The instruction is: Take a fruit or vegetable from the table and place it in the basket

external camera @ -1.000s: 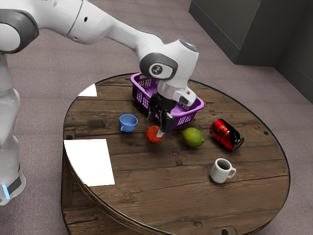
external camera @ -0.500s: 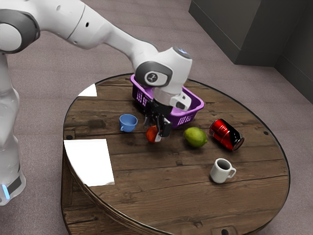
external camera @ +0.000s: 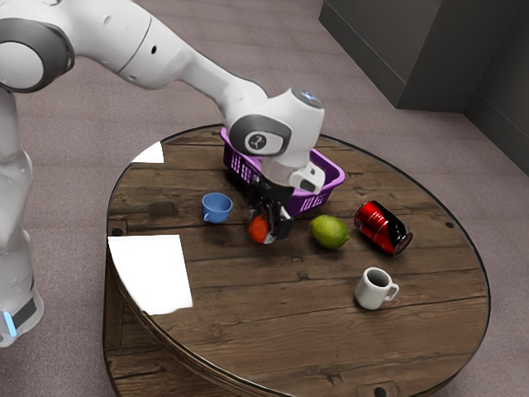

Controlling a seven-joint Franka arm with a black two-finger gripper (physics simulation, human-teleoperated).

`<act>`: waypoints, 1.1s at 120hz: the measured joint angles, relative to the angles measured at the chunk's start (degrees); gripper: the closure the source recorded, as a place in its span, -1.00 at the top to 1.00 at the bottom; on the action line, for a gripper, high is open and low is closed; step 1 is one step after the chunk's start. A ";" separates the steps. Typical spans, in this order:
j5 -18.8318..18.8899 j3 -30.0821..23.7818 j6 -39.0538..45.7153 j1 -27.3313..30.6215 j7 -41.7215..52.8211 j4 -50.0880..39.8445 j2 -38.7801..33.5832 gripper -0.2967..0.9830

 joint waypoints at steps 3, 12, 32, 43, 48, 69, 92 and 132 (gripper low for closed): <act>0.06 0.00 0.09 -0.17 -0.16 0.01 -0.03 0.09; 0.23 -0.04 0.29 -0.64 -0.70 0.02 -0.58 0.07; 1.48 -0.20 -2.28 -2.34 -2.05 1.13 -8.02 0.04; 3.94 -0.76 -8.10 -2.43 -2.68 8.97 -10.22 0.05; 5.41 -0.79 -11.65 -2.27 -2.90 13.26 -10.42 0.06; 9.20 -0.56 -21.99 6.19 -1.69 19.67 -8.52 0.06; 9.65 -0.66 -26.48 12.69 2.35 27.11 1.37 0.06; 7.01 -1.41 -27.14 19.00 10.71 32.38 11.78 0.27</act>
